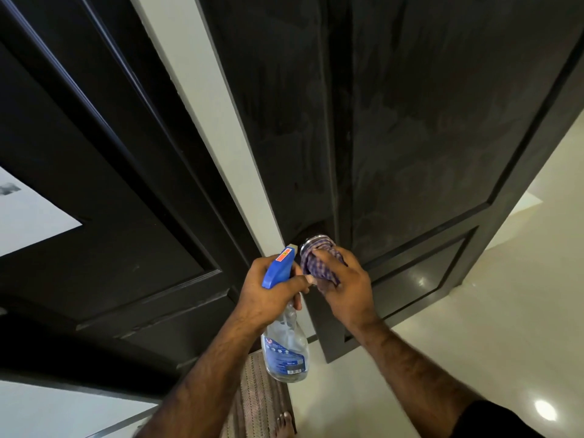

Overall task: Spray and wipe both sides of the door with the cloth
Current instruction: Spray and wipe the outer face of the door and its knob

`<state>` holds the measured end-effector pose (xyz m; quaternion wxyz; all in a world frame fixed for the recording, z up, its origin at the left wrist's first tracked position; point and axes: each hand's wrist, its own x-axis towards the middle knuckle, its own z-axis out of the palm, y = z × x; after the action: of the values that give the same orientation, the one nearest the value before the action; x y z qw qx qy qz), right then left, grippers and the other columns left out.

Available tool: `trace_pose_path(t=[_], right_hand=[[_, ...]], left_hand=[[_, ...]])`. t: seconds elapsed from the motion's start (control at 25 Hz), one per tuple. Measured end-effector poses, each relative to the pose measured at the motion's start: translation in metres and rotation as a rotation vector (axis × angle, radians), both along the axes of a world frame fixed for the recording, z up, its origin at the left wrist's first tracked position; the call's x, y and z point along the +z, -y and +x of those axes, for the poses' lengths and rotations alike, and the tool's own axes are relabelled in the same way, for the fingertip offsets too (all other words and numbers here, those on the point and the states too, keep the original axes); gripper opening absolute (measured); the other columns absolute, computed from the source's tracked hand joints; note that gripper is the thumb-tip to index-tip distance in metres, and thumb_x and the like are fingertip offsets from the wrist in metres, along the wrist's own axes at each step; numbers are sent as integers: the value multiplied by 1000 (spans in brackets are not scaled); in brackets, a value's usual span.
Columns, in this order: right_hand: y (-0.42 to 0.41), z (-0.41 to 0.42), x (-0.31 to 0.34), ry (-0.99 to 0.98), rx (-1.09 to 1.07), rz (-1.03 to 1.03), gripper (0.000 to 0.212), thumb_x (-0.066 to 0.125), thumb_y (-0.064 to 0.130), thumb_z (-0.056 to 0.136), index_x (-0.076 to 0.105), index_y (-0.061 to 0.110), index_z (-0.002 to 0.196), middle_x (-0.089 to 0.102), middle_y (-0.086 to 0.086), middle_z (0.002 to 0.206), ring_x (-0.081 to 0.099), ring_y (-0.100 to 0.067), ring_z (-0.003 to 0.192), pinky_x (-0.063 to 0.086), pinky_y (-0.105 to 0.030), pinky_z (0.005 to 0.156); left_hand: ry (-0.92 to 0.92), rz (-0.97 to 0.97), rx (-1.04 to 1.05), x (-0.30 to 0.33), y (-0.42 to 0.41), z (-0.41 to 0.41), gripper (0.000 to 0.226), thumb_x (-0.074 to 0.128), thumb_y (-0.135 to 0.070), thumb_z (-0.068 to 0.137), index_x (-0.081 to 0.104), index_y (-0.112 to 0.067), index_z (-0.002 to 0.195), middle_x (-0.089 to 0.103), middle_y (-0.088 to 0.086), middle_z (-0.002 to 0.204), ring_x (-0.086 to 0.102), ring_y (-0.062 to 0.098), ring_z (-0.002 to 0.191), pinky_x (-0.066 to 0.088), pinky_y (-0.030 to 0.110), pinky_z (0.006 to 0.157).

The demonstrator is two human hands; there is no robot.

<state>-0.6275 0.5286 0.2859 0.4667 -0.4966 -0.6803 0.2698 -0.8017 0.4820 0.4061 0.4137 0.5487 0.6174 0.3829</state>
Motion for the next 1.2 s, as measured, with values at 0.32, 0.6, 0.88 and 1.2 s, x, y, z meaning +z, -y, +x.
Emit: trace_pose_path(t=[0.32, 0.6, 0.88, 1.2], right_hand=[[-8, 18, -5, -1127, 152, -702, 33, 68, 6, 97, 75, 12, 129, 75, -21, 125, 73, -38, 116, 64, -45, 91], [-45, -6, 40, -834, 141, -1053, 73, 90, 45, 70, 74, 5, 130, 78, -21, 116, 77, -35, 105, 61, -53, 99], [-12, -18, 50, 480, -117, -218, 77, 83, 46, 88, 43, 19, 148, 58, -13, 133, 69, -33, 111, 61, -37, 85], [-26, 39, 4, -398, 239, -392, 56, 85, 6, 87, 71, 30, 135, 75, 3, 128, 72, -18, 120, 66, -38, 93]], left_hand=[[-10, -17, 22, 1, 3, -11, 43, 85, -30, 79, 64, 3, 97, 72, 20, 79, 69, 31, 58, 63, 43, 64], [-17, 15, 16, 4, 4, -14, 19, 79, -11, 90, 65, 1, 88, 70, 20, 72, 68, 30, 57, 63, 41, 62], [41, -45, 87, -4, -1, -9, 47, 86, -18, 84, 57, 5, 113, 74, 16, 80, 70, 29, 58, 64, 39, 64], [34, -37, 47, -9, -2, -10, 38, 85, -18, 86, 61, 5, 105, 73, 15, 78, 68, 27, 57, 63, 40, 63]])
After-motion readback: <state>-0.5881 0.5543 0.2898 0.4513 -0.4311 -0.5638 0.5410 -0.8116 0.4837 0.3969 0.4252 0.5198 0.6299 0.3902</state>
